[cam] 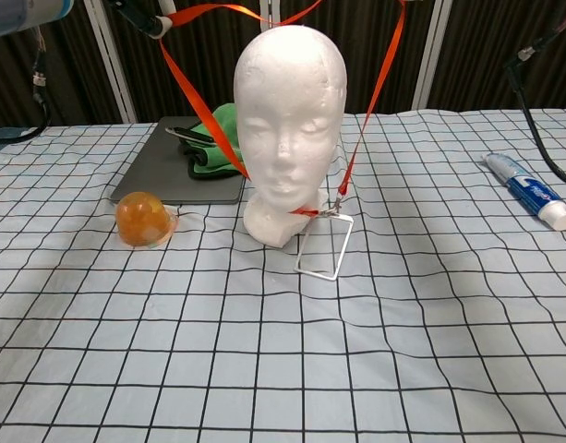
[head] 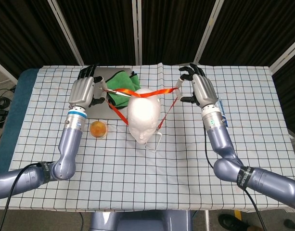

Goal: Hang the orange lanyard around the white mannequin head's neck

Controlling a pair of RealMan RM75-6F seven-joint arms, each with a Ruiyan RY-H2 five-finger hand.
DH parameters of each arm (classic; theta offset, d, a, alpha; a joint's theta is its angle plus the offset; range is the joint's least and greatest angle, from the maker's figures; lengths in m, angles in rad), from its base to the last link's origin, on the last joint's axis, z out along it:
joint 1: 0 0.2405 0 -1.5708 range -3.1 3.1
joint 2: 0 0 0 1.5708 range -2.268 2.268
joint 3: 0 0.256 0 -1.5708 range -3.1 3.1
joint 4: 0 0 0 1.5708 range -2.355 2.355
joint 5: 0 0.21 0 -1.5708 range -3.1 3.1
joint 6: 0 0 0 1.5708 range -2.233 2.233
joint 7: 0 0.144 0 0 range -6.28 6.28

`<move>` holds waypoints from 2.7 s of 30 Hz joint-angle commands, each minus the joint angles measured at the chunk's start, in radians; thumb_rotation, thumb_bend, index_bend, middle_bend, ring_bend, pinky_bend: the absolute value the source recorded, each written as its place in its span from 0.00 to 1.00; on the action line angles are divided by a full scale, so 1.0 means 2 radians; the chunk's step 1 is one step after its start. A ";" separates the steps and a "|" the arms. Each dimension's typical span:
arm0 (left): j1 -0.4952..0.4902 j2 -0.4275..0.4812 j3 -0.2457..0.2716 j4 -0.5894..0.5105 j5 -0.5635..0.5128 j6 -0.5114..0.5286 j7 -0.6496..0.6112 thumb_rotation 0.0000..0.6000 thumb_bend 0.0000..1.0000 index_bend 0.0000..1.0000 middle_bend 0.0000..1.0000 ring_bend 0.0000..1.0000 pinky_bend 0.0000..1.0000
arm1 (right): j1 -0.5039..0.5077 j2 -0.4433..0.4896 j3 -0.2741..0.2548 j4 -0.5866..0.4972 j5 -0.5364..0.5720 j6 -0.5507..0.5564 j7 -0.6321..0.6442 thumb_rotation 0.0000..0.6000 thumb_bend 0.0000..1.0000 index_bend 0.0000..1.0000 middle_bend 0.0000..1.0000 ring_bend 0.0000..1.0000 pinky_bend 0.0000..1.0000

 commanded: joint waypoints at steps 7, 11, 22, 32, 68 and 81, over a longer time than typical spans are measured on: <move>-0.043 -0.046 -0.001 0.085 -0.046 -0.040 0.006 1.00 0.43 0.00 0.00 0.00 0.00 | 0.041 -0.041 -0.011 0.083 0.026 -0.028 -0.031 1.00 0.22 0.23 0.09 0.00 0.00; -0.057 -0.063 0.002 0.121 -0.054 -0.048 0.007 1.00 0.18 0.00 0.00 0.00 0.00 | 0.056 -0.057 -0.024 0.123 0.027 -0.030 -0.056 1.00 0.03 0.03 0.00 0.00 0.00; -0.022 -0.045 0.022 0.114 0.017 -0.039 -0.050 1.00 0.07 0.00 0.00 0.00 0.00 | 0.025 -0.032 -0.040 0.095 -0.022 0.002 -0.050 1.00 0.22 0.04 0.00 0.00 0.00; 0.075 0.062 0.092 -0.030 0.124 0.028 -0.058 1.00 0.08 0.00 0.00 0.00 0.00 | -0.077 0.083 -0.098 -0.042 -0.131 0.039 -0.012 1.00 0.75 0.09 0.02 0.00 0.00; 0.308 0.130 0.250 -0.170 0.339 0.200 -0.073 1.00 0.10 0.00 0.00 0.00 0.00 | -0.089 -0.063 -0.217 -0.011 -0.356 -0.092 0.008 1.00 1.00 0.12 0.09 0.03 0.10; 0.317 0.135 0.238 -0.161 0.340 0.178 -0.084 1.00 0.10 0.00 0.00 0.00 0.00 | -0.069 -0.125 -0.202 0.042 -0.253 -0.117 -0.063 1.00 1.00 0.11 0.16 0.09 0.13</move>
